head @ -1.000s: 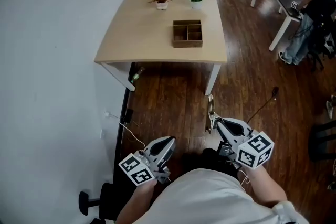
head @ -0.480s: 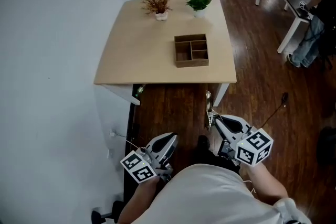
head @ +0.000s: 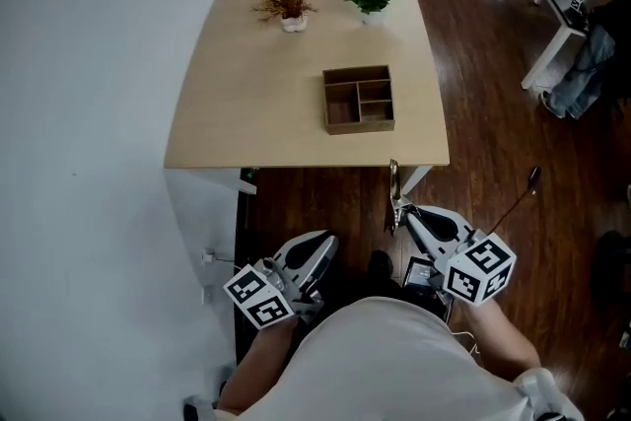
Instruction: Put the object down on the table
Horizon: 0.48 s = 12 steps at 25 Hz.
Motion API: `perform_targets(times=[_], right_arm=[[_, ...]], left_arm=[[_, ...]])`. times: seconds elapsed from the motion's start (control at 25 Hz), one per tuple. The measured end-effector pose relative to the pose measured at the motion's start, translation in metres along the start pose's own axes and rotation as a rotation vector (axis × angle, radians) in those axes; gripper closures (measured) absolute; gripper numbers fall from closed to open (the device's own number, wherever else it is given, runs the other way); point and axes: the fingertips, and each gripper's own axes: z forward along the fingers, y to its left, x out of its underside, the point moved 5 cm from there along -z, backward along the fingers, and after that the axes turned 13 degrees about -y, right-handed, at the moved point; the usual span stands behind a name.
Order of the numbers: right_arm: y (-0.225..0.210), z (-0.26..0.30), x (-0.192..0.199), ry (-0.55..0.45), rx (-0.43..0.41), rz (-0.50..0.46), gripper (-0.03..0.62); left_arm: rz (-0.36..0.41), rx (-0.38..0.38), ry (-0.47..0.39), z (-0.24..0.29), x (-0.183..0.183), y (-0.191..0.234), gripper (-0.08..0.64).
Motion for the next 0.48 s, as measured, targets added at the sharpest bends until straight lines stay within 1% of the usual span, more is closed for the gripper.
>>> perform_targets(times=[0.2,0.48], right_arm=[[0.002,0.027,0.003,-0.015,0.080,0.013,0.565],[0.026,0.060,0.015,-0.022,0.185,0.003,0.565]], left_arm=[[-0.022,0.056,0.046,0.005,-0.016,0.034,0.558],[-0.046,0.146,0.120,-0.004,-0.039,0.079,0.558]])
